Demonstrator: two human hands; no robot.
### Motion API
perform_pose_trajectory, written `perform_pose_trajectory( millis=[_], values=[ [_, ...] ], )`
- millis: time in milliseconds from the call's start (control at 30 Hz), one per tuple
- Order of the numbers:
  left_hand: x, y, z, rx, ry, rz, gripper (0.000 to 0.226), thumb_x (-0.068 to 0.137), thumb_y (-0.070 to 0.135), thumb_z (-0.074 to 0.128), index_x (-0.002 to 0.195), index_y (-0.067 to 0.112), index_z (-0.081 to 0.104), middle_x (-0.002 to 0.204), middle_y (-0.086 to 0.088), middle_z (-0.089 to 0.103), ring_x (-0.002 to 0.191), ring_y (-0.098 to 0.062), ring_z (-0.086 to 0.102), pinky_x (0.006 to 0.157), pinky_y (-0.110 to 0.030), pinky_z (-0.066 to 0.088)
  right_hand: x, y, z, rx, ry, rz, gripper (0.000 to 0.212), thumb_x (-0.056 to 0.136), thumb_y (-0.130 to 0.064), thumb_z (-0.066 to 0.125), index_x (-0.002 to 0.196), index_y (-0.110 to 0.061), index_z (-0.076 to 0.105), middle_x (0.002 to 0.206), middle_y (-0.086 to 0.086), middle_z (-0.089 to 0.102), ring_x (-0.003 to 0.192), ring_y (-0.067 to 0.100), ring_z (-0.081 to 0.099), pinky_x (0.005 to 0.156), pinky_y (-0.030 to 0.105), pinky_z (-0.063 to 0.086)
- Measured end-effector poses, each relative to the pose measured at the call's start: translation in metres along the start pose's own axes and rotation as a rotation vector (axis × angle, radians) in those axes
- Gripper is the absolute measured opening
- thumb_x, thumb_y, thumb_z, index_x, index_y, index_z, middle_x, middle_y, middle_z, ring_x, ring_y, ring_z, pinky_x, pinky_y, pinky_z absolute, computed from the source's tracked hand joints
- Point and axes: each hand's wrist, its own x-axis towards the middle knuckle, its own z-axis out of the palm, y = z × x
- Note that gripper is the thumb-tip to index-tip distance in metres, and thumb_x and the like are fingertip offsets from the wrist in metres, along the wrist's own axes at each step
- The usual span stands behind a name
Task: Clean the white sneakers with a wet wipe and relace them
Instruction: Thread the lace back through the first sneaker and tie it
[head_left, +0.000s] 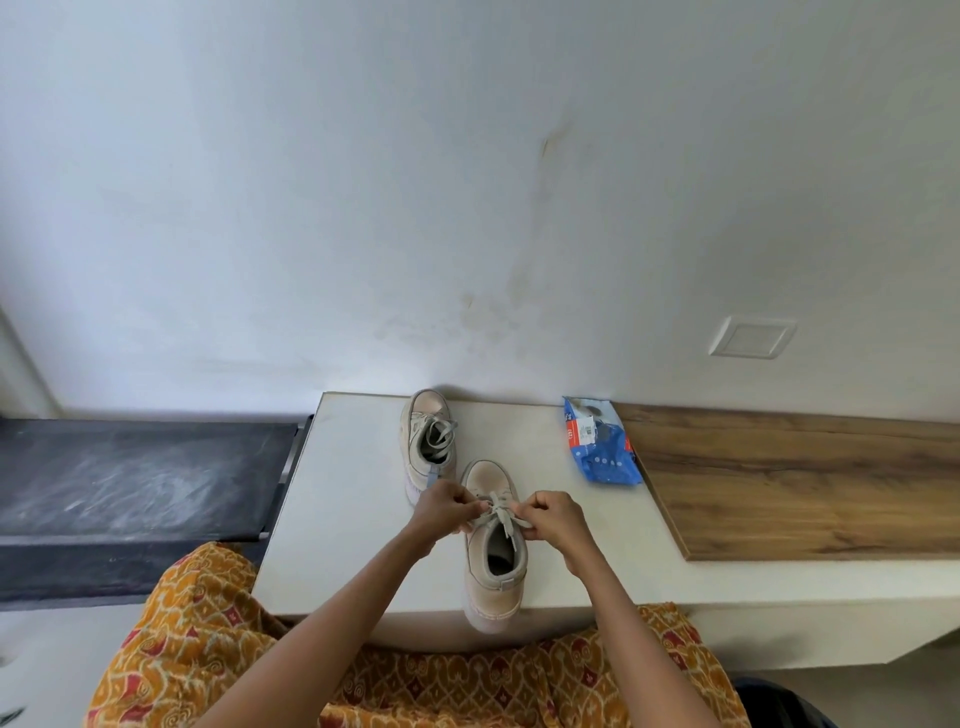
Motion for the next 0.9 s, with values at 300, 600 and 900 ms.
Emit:
perform_pose_trajectory(
  millis=[300, 600, 900],
  values=[
    [-0.006, 0.001, -0.003, -0.099, -0.053, -0.137, 0.029, 0.094, 0.036, 0.054, 0.086, 0.008, 0.059, 0.077, -0.005, 0.063, 0.051, -0.012, 0.061, 0.049, -0.021, 0.047, 0.001, -0.015, 0.009, -0.201, -0.014, -0.012, 0.042, 0.084, -0.050, 0.058, 0.064, -0.014, 0.056, 0.066, 0.004, 0.059, 0.074, 0.026, 0.063, 0.076, 0.042, 0.056],
    [-0.004, 0.010, 0.003, -0.258, -0.090, -0.214, 0.017, 0.090, 0.031, 0.059, 0.085, 0.015, 0.060, 0.071, -0.001, 0.053, 0.056, -0.011, 0.050, 0.050, -0.019, 0.043, 0.002, -0.014, 0.022, -0.172, 0.072, -0.025, 0.034, 0.085, -0.042, 0.061, 0.058, -0.021, 0.055, 0.057, -0.005, 0.053, 0.061, 0.016, 0.050, 0.061, 0.028, 0.036],
    [-0.007, 0.006, 0.014, -0.579, 0.031, -0.290, 0.014, 0.087, 0.010, 0.047, 0.075, 0.010, 0.054, 0.063, -0.003, 0.054, 0.052, -0.015, 0.050, 0.051, -0.022, 0.039, -0.013, -0.007, 0.020, -0.037, 0.221, -0.039, 0.023, 0.086, -0.026, 0.060, 0.068, -0.012, 0.064, 0.064, 0.000, 0.061, 0.064, 0.016, 0.055, 0.058, 0.026, 0.040]
  ],
)
